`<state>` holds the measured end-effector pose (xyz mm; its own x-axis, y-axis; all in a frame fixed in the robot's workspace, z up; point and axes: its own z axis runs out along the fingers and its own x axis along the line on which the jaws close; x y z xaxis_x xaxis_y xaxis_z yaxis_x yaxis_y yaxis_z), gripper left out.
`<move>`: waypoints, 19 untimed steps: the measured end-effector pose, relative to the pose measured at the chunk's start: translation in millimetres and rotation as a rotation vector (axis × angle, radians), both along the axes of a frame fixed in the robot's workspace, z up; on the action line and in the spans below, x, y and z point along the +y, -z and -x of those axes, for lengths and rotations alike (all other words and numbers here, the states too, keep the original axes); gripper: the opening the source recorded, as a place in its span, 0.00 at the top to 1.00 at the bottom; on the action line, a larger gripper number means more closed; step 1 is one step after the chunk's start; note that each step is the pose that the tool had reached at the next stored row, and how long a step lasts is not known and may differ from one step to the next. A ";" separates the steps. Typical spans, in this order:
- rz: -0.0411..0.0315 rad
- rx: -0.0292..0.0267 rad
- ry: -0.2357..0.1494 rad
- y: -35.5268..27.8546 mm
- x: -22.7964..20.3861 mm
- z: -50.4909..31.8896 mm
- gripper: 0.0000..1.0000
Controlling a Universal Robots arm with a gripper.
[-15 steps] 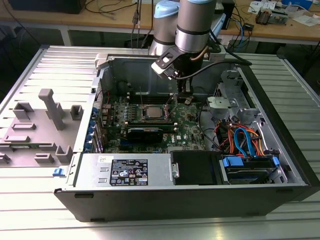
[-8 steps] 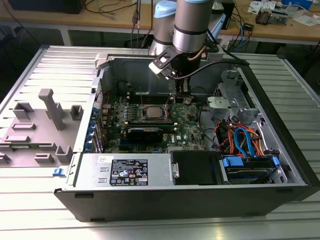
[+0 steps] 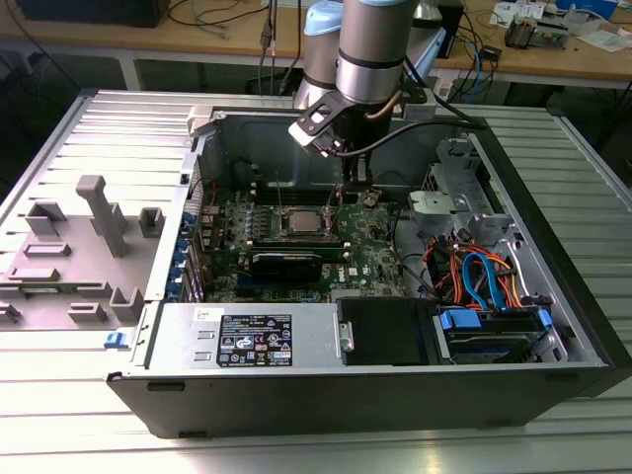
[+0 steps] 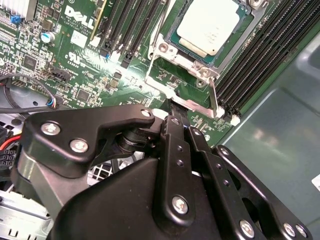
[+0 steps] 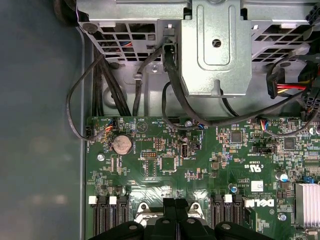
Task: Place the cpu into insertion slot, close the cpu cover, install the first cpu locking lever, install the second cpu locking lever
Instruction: 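Close the cpu cover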
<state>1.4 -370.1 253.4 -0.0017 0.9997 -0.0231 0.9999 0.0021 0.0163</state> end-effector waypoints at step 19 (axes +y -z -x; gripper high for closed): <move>0.0002 0.0000 0.000 0.2 0.0 10.1 0.89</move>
